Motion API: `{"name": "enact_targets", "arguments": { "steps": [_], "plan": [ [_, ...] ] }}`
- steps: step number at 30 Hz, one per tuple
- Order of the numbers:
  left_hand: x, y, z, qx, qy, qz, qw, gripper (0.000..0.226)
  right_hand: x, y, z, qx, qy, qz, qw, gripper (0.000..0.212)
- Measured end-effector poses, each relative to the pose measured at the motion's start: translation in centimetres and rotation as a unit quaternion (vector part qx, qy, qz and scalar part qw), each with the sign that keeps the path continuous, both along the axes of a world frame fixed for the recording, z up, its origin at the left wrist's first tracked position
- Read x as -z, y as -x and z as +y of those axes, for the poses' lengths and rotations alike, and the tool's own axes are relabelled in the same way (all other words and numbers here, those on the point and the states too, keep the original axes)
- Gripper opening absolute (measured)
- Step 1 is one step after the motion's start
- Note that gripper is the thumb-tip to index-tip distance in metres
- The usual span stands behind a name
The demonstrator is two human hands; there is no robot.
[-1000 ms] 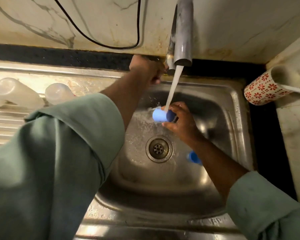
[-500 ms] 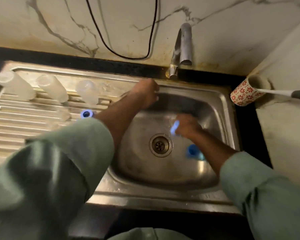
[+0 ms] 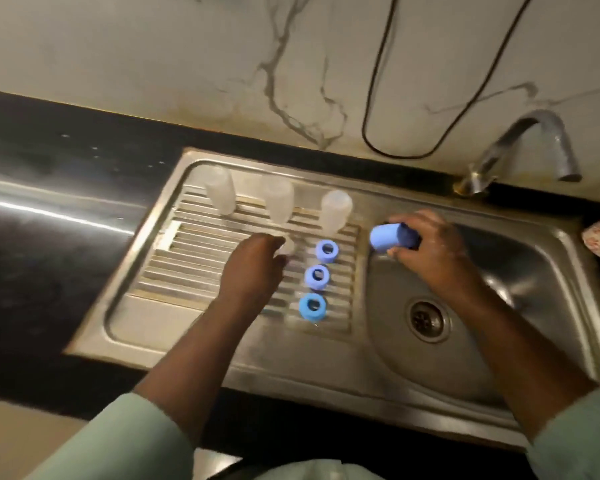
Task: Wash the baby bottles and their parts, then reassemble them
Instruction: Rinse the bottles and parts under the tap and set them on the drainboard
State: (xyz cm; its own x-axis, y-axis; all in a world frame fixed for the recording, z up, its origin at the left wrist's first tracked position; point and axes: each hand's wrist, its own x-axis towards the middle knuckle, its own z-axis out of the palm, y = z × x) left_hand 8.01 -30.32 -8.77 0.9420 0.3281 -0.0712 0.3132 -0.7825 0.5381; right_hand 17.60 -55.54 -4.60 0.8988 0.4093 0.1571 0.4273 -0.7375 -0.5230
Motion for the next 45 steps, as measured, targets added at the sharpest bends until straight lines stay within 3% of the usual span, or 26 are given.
{"name": "enact_targets", "arguments": {
  "steps": [6,13,19,22,25,28,30,32,36,39,42,45],
  "plan": [
    [3.8,3.2,8.4,0.037,-0.087,0.167,0.981,0.025,-0.9,1.8,14.7,-0.151,0.043,0.025,0.987,0.049],
    [5.9,3.4,10.3,0.073,-0.073,0.162,0.981,0.033,3.5,1.0,23.2,-0.196,0.217,-0.053,0.955,0.033],
    [6.0,2.5,10.7,0.061,-0.078,0.158,0.982,0.023,5.8,0.7,24.5,-0.167,0.258,-0.057,0.950,0.044],
    [5.4,1.8,10.8,0.067,-0.091,0.178,0.977,0.021,5.5,1.3,23.5,-0.155,0.217,-0.022,0.963,0.055],
    [3.7,1.1,10.6,0.035,-0.081,0.179,0.980,0.020,4.1,2.2,20.5,-0.127,0.153,-0.044,0.979,0.046],
    [1.2,0.4,8.1,-0.036,-0.066,0.069,0.995,0.012,2.1,3.0,15.0,-0.093,0.108,-0.036,0.989,0.024],
    [-0.7,-0.2,3.4,-0.004,-0.038,-0.015,0.999,0.014,1.5,3.7,9.5,-0.058,0.104,0.009,0.993,0.011],
    [-1.6,-1.1,-3.1,0.092,0.000,-0.042,0.995,0.018,2.1,4.5,3.6,0.013,0.095,0.062,0.993,0.005],
    [0.0,-3.0,-14.7,0.227,-0.002,0.047,0.973,0.025,5.6,4.5,-7.4,0.131,0.175,0.208,0.953,0.012],
    [3.2,-5.5,-23.9,0.269,0.005,0.130,0.954,0.029,8.7,2.4,-17.4,0.200,0.162,0.230,0.939,0.027],
    [6.7,-8.1,-29.6,0.240,0.039,0.206,0.948,0.031,12.5,-0.6,-23.6,0.182,0.191,0.264,0.928,0.056],
    [10.0,-9.5,-33.3,0.230,0.039,0.256,0.938,0.029,16.6,-2.8,-27.1,0.132,0.231,0.324,0.908,0.073]
  ]
}}
